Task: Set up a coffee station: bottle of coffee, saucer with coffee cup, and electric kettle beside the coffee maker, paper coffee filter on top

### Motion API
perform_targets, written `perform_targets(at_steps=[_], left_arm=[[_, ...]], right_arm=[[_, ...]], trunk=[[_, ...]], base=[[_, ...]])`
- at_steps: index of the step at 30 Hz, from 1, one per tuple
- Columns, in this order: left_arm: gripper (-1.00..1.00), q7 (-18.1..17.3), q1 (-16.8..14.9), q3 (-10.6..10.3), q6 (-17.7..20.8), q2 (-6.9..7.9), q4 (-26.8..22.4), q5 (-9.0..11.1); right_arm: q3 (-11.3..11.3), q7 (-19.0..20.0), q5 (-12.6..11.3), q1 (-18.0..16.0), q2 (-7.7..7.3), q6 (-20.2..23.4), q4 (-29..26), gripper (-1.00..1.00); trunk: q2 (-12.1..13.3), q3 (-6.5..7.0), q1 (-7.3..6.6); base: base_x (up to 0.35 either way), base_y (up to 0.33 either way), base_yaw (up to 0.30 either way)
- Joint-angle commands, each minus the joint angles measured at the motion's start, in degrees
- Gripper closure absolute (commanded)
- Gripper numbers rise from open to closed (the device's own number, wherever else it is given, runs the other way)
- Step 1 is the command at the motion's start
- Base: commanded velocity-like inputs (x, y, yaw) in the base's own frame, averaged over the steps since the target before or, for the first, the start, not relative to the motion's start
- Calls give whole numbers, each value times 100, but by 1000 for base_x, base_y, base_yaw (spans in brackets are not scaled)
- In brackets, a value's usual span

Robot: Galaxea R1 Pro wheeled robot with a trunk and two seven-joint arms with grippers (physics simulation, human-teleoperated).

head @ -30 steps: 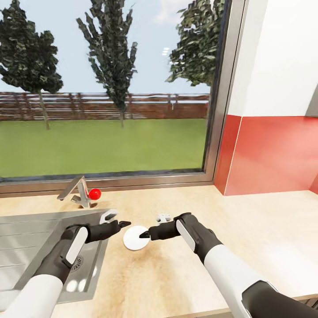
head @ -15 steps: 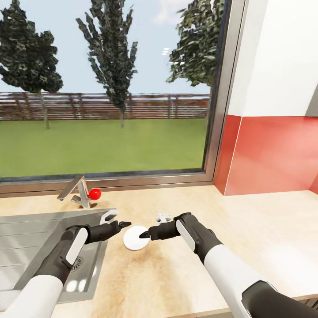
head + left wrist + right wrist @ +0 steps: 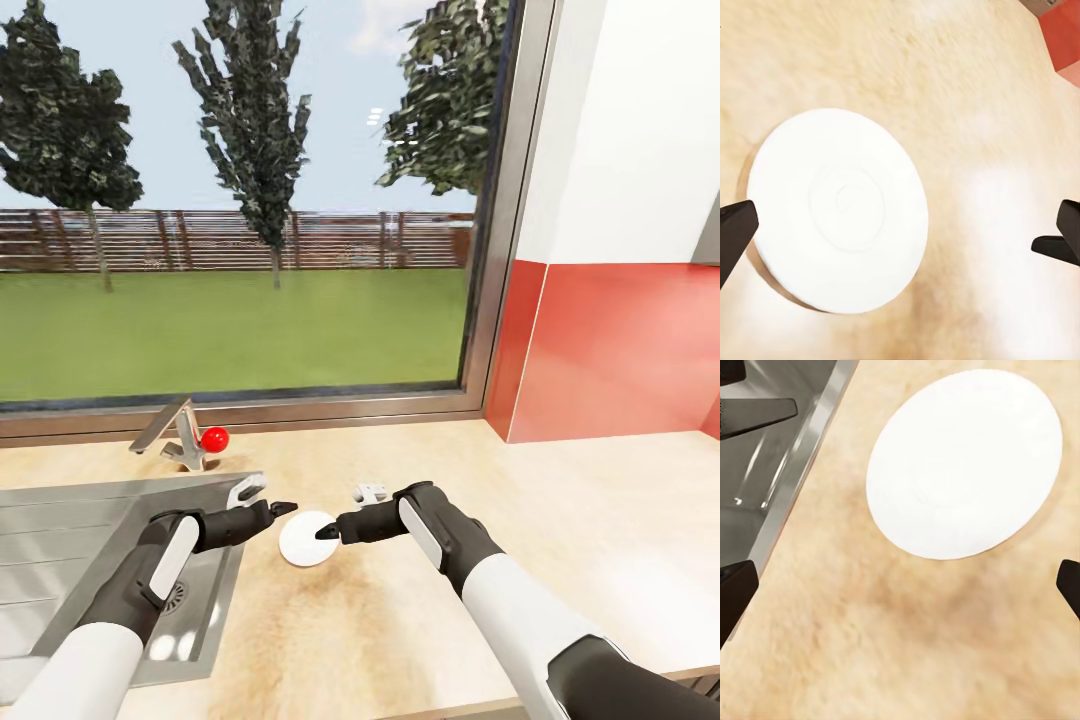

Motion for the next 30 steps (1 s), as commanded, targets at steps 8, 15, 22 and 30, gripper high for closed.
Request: perform_targets(at_steps=[8,15,22,30], left_arm=[[-100,-21,-2,9,34,-2,0,3],[-100,-21,-2,15,34,-2,1,5],[-100,-21,3,16,38,-2,3,5],[-100,-21,9,17,42,-4,8,3]], right_arm=[[3,20,15,-2,0,16,-6,-100],[1,19,15,-2,0,17,1,-100],[-1,16,15,-2,0,16,2,-100],[3,15,15,-1,0,16,29,-100]], trunk=[[-5,-3,2],[-5,-3,2],[-5,-3,2],[-5,-3,2]], base=[[46,0,0],[169,0,0],[28,0,0],[1,0,0]])
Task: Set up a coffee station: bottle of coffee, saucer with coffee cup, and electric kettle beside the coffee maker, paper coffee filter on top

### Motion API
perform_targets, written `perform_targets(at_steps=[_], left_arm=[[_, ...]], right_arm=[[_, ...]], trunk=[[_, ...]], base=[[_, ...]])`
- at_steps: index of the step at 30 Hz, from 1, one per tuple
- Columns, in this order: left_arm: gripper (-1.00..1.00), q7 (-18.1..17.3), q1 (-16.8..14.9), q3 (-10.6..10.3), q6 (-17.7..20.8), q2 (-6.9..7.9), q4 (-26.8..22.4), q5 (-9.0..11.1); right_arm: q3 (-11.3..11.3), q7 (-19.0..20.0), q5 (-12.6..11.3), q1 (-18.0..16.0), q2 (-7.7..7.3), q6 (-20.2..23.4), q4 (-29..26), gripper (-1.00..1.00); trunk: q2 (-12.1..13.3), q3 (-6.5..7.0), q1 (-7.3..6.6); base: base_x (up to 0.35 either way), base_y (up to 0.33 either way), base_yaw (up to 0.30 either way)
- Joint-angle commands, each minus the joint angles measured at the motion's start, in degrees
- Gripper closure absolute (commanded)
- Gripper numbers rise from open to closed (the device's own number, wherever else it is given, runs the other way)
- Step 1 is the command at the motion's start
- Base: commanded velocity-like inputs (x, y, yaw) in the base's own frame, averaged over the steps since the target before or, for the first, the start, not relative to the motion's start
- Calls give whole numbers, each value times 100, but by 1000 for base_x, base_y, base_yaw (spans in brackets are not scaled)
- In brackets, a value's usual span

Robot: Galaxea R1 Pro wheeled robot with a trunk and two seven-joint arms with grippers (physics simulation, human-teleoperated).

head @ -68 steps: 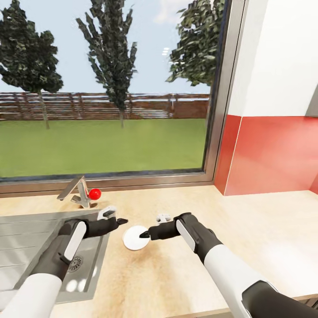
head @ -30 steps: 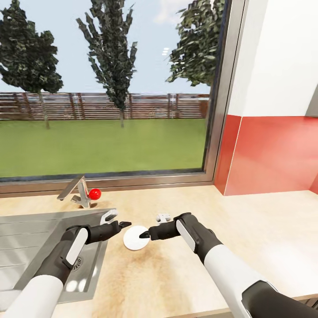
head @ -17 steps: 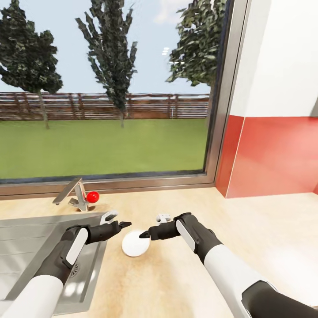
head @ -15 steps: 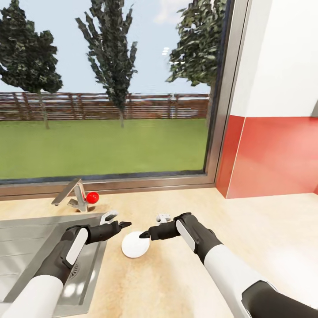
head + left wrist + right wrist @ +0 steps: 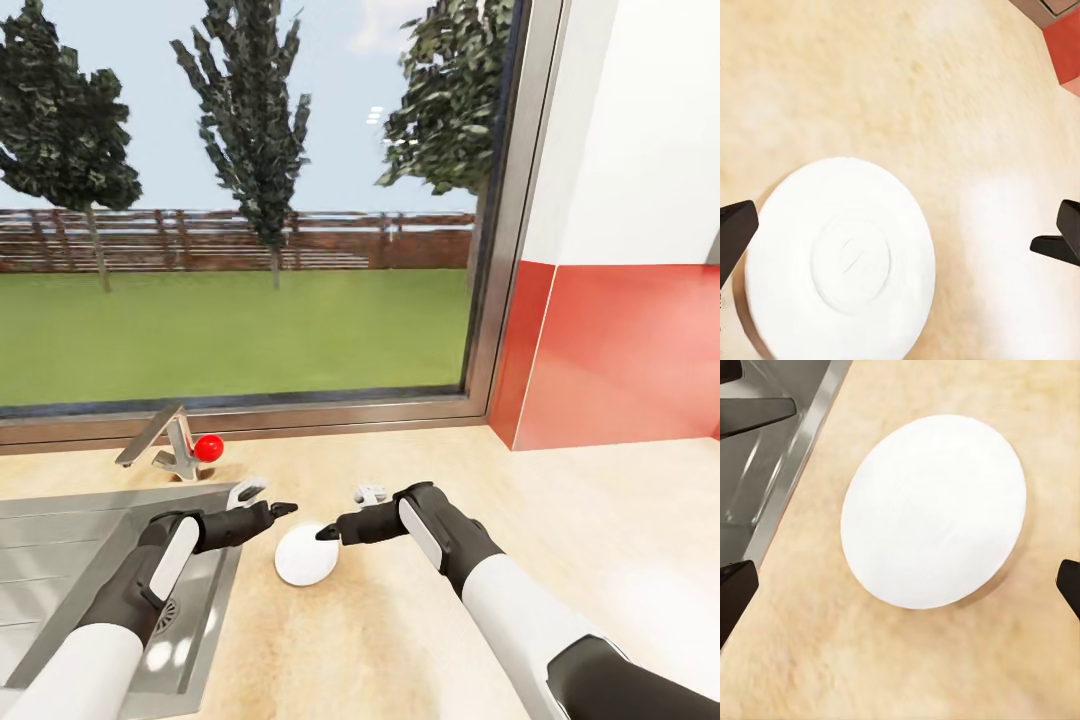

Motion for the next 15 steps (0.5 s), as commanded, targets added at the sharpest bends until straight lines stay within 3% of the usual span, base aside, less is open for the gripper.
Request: perform_targets(at_steps=[1,4,15], left_arm=[[-100,-21,5,13,34,-1,2,-10],[-100,-26,27,13,34,0,7,-11],[-100,32,94,-31,140,11,70,-46]], right_arm=[[3,21,14,10,0,16,88,-100],[3,33,7,41,0,5,342,-100],[-43,-8,-21,8,0,36,429,-100]], trunk=[[-5,-3,2],[-5,-3,2],[-5,-3,2]], base=[[0,0,0],[0,0,0],[0,0,0]])
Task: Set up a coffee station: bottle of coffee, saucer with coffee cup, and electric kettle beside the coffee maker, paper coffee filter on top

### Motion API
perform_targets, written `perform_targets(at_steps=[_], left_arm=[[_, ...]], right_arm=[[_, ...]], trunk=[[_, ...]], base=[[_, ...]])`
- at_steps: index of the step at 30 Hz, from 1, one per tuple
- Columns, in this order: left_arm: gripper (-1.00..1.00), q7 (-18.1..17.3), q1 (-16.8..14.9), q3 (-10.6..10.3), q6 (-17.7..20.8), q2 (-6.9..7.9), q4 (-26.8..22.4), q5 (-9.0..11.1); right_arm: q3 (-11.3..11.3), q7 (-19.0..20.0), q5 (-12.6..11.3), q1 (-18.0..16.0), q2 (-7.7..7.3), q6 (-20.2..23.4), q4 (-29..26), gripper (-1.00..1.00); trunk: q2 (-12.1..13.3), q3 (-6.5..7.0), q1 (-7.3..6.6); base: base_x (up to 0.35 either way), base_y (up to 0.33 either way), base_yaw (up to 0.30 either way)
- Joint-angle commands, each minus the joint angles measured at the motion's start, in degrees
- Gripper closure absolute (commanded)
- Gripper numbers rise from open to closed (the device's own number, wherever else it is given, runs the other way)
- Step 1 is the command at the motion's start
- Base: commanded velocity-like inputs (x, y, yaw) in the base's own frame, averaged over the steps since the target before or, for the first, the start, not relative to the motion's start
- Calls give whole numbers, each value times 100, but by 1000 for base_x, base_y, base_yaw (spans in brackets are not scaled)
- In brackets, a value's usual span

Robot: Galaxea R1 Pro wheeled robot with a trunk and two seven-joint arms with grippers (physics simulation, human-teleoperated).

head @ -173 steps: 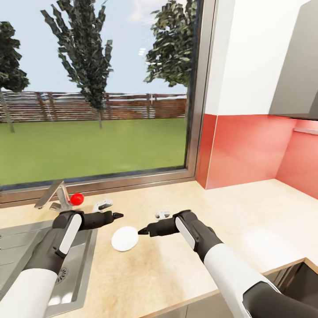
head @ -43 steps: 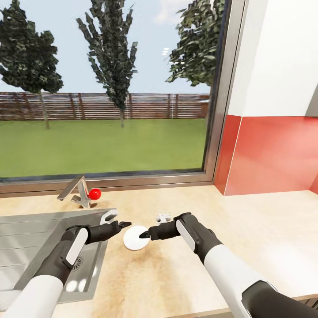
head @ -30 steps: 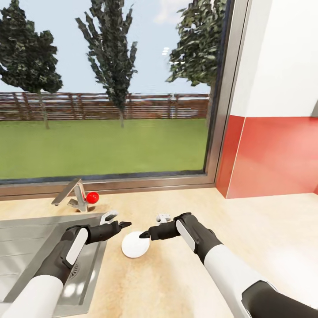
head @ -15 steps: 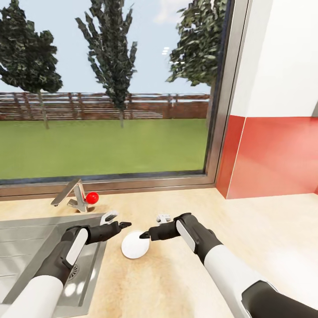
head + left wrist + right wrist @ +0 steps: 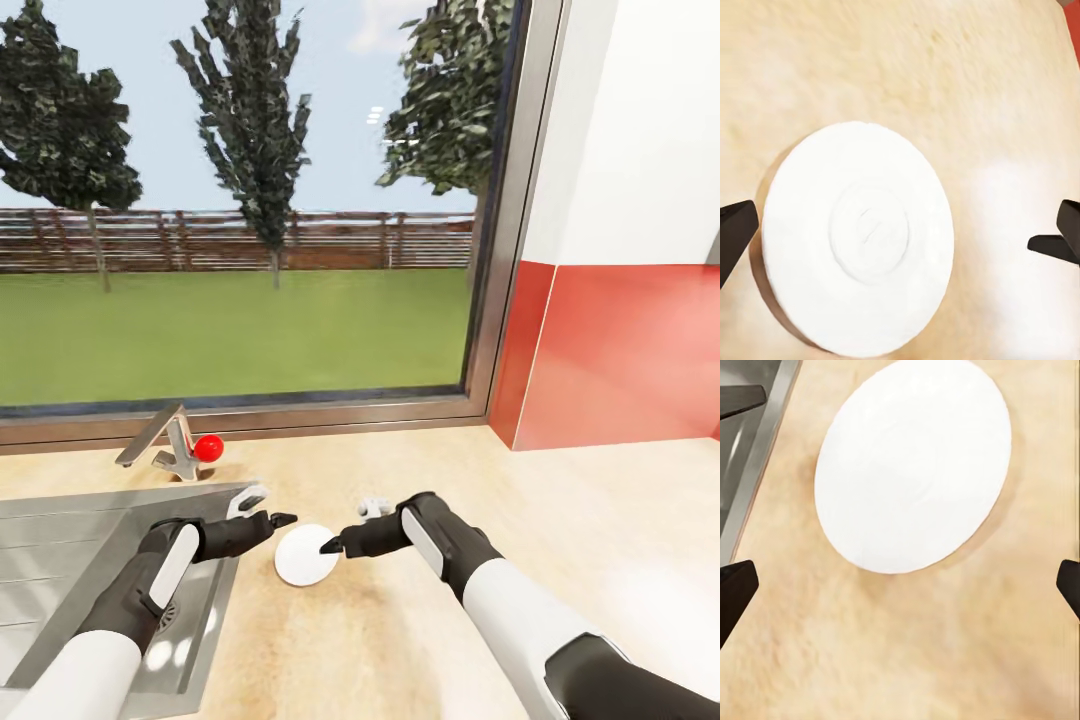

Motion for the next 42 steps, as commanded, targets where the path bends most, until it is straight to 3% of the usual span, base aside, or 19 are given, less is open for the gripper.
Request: perform_targets(at_steps=[1,10,23,29,30,42], left_arm=[[-100,-24,32,14,33,5,20,-21],[-100,-39,317,14,33,53,174,-164],[-100,-72,315,71,34,58,157,-135],[-100,-72,310,82,33,66,114,-131],[-100,-72,307,82,33,66,112,-131],[-100,-68,268,92,24,142,88,-135]], right_arm=[[4,8,7,-7,0,9,-4,-100],[-2,12,-227,-23,0,-169,44,-100],[5,331,-635,9,0,-586,303,-100],[6,523,-636,11,0,-779,496,-100],[6,1072,-636,11,0,-1417,1091,-100],[7,1087,-637,12,-18,-1466,1339,-100]], trunk=[[-5,-3,2],[-5,-3,2],[-5,-3,2],[-5,-3,2],[-5,-3,2],[-5,-3,2]], base=[[0,0,0],[0,0,0],[0,0,0],[0,0,0],[0,0,0],[65,0,0]])
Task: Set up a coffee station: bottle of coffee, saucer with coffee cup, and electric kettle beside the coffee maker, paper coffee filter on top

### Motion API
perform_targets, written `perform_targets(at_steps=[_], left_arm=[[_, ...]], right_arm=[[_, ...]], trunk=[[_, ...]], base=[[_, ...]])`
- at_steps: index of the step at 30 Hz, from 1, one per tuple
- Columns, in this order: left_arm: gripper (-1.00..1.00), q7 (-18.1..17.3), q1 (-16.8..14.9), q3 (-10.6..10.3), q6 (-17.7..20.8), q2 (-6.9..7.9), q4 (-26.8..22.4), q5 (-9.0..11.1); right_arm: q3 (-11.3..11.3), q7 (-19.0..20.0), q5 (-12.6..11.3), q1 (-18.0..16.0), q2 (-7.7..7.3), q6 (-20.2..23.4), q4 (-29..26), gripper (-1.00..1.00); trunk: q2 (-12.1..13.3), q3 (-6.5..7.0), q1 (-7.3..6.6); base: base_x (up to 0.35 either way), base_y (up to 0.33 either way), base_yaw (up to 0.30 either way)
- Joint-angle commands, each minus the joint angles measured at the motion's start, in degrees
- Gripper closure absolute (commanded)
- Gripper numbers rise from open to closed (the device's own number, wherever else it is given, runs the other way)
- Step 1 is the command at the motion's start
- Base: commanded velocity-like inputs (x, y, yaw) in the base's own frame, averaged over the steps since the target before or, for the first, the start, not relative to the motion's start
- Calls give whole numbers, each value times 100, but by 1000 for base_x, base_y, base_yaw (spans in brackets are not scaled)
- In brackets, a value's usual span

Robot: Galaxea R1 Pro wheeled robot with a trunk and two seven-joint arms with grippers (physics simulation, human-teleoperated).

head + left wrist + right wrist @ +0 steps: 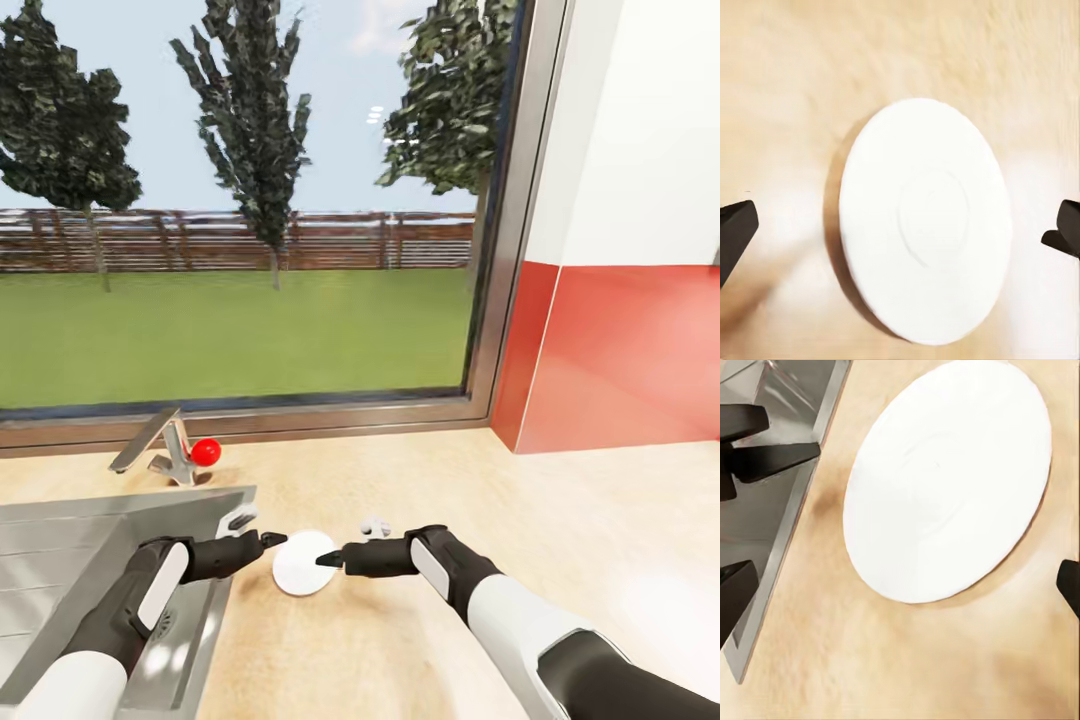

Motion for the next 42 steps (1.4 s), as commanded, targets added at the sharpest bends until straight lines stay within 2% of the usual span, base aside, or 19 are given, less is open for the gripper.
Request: perform_targets(at_steps=[1,18,21,30,35,42], left_arm=[[-100,-24,-3,14,32,1,-1,-7],[-100,-32,-8,20,-44,-12,-7,44],[-100,-25,-8,24,-148,-14,-10,41],[-100,14,2,42,-802,-66,65,39],[-100,19,4,42,-871,-75,75,44],[-100,20,23,35,-888,-77,79,40]], right_arm=[[19,0,-33,-2,-3,27,8,-100],[19,8,-34,6,-51,23,132,-100],[19,8,-34,11,-59,23,135,-100],[19,86,-34,17,-61,-37,141,-100],[19,95,-29,35,-62,-244,154,-100],[26,96,-34,41,-62,-305,236,-100]], trunk=[[-4,-2,4],[-4,-2,4],[-4,-2,4],[-4,-2,4],[-4,-2,4],[-4,-2,4]], base=[[177,0,0],[23,0,0],[0,0,0],[0,0,0],[0,0,0],[163,0,0]])
